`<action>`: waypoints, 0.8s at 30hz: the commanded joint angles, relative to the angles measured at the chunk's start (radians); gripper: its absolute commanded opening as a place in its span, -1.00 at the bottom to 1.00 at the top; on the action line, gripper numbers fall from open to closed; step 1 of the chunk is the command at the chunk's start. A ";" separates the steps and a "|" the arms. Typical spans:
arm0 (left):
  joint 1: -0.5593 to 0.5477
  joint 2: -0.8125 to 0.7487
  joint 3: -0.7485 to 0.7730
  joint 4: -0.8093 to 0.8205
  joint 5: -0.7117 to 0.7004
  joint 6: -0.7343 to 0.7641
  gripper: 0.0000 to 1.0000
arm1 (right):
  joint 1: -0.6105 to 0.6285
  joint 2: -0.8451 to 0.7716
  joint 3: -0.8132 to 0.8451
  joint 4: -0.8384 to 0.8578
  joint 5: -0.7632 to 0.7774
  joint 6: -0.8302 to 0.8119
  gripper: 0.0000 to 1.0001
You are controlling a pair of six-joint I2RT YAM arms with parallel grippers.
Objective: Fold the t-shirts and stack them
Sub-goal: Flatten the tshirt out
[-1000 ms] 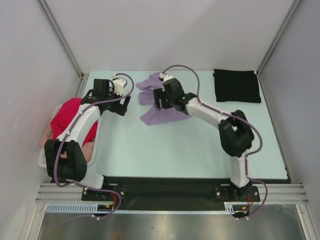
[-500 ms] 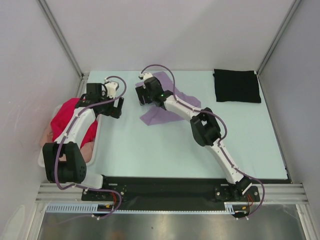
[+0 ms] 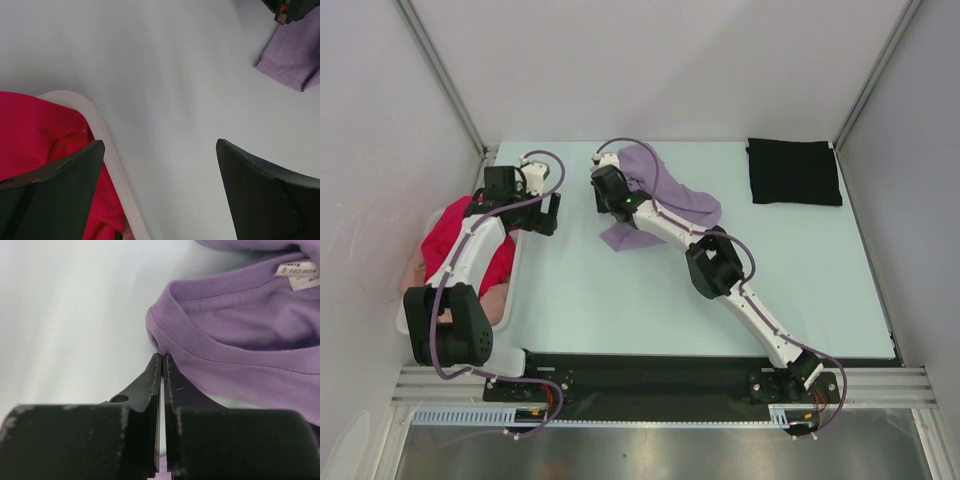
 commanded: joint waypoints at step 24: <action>-0.059 -0.024 0.061 -0.111 0.275 0.116 0.94 | -0.302 -1.495 -1.288 0.002 -0.701 -0.195 -1.00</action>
